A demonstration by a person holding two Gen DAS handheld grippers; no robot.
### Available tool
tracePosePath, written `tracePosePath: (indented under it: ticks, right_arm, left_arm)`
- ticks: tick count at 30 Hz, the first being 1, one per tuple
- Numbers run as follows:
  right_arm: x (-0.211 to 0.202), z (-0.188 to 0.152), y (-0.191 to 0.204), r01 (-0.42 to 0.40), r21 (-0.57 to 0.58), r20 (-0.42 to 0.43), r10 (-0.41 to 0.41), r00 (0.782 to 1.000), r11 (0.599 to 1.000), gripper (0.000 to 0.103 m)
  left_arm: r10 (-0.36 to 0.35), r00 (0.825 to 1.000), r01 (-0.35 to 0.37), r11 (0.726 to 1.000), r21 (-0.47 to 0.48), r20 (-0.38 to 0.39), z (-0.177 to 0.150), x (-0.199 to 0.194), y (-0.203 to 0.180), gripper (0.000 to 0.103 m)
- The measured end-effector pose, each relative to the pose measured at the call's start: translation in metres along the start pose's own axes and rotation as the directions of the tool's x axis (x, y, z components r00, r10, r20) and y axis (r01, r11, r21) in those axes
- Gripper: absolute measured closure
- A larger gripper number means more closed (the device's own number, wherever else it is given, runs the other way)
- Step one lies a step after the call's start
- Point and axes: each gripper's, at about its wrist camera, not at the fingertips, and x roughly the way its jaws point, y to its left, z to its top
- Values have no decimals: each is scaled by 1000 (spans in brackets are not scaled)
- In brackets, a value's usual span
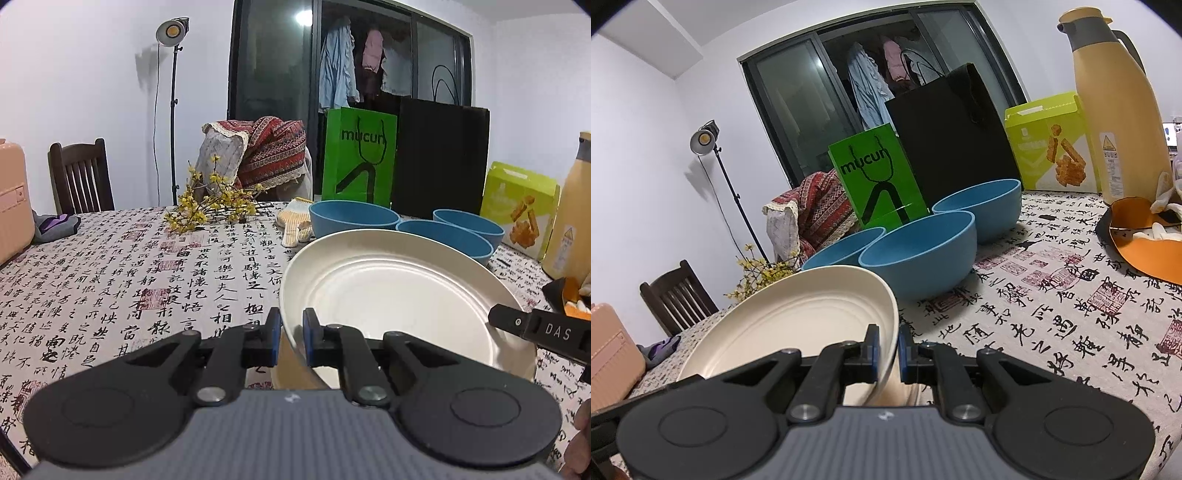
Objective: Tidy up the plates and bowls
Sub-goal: 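Carry the cream plate past the blue bowls over the plate stack, then lower the held cream plate flat onto the stacked cream plates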
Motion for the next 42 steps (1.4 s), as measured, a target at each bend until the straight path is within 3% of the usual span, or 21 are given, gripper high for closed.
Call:
tracePosePath:
  ticks: [42]
  right_arm:
    - [12,-18,19,78,-228,11,-77,997,971,91]
  left_arm:
    - [81,993,-74,994,83,-86,-18,19,-5,88]
